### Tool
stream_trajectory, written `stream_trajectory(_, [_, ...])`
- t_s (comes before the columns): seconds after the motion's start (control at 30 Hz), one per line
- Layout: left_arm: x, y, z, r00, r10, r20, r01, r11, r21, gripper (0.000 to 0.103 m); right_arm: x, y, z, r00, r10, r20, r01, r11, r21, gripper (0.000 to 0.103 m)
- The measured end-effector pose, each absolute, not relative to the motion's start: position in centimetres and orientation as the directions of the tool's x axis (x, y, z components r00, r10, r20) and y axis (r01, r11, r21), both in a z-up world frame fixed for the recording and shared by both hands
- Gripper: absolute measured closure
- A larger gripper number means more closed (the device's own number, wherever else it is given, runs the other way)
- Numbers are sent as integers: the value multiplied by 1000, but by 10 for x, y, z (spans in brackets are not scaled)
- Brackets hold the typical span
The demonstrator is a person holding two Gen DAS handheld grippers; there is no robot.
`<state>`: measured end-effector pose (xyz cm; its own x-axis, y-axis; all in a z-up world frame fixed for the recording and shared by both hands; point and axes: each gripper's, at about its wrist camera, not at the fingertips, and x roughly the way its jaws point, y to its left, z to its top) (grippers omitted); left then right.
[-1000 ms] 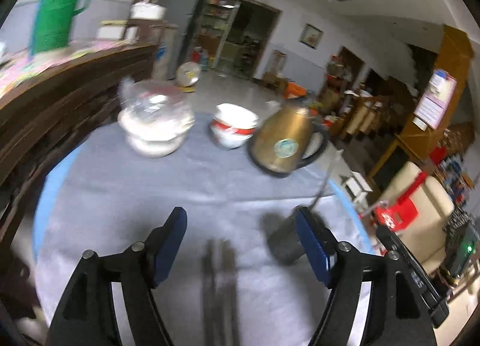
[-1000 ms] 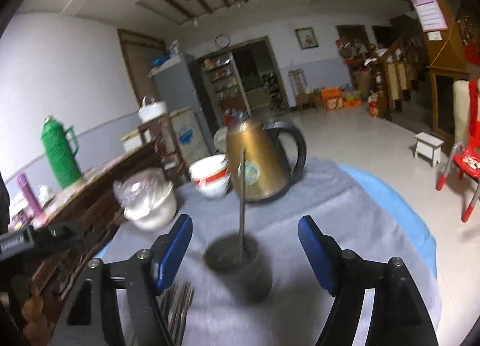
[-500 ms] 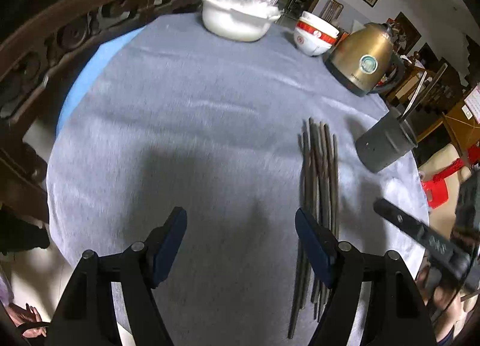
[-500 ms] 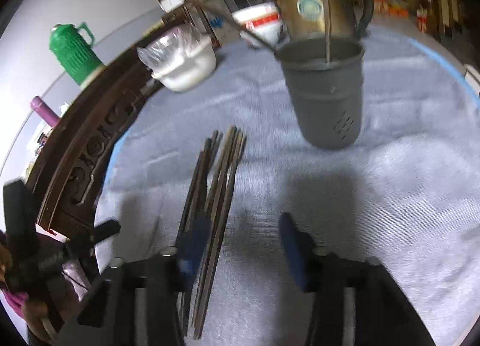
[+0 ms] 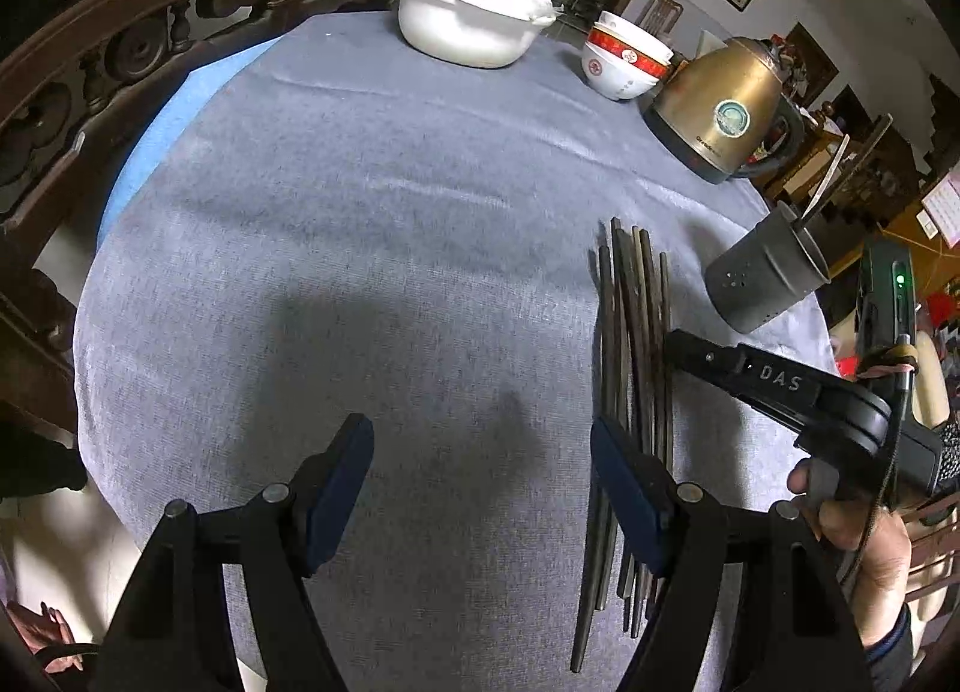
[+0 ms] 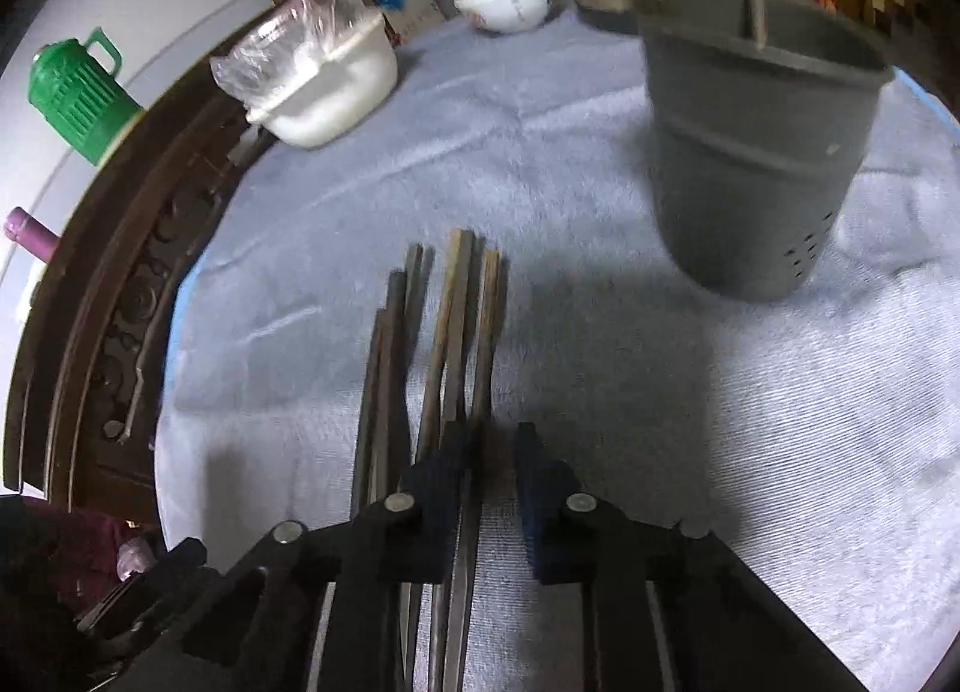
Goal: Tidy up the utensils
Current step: 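Move both open tools back down to the chopstick row, then close the right tool on a chopstick while the left tool grasps another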
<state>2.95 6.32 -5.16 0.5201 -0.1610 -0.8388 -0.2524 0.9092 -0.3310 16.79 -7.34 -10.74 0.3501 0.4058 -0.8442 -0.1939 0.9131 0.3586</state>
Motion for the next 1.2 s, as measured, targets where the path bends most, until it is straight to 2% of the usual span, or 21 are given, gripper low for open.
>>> stream_trajectory(0.07, [31,62,-51,512,-162,-843,-249,912,-326,28,169,-71,-110,335,405,-851,-199,913,356,94])
stream_trajectory(0.2, [40,57,-50,496,-166,-852,-232,921,-314,28,168,-80,-110,329,384,-863,-209,920,330,96])
stream_trajectory(0.4, [70,40,-48,422,-178,-889,-184,944,-276,28,165,-98,-108,319,355,-879,-228,929,292,96])
stream_trajectory(0.67, [114,20,-51,334,-126,-934,-139,974,-181,30,159,-112,-110,318,400,-859,-241,911,335,95])
stream_trajectory(0.7, [119,18,-53,321,-121,-939,-139,975,-173,32,159,-113,-111,318,406,-857,-242,909,340,95])
stream_trajectory(0.77, [127,14,-59,284,-110,-953,-142,978,-155,44,160,-115,-111,314,419,-852,-245,903,353,95])
stream_trajectory(0.93, [140,9,-71,224,-89,-971,-144,982,-124,51,162,-118,-112,308,439,-844,-253,893,372,95])
stream_trajectory(1.0, [143,6,-71,217,-70,-974,-133,986,-101,59,162,-118,-112,306,443,-843,-257,891,375,95])
stream_trajectory(1.07, [145,7,-71,210,-60,-976,-129,988,-88,84,163,-117,-112,301,443,-844,-262,890,374,95])
stream_trajectory(1.1, [147,10,-71,203,-61,-977,-127,988,-88,92,164,-116,-112,298,443,-846,-265,890,372,95])
stream_trajectory(1.2, [147,20,-72,169,-104,-980,-109,986,-123,97,165,-116,-110,279,433,-857,-283,890,358,95])
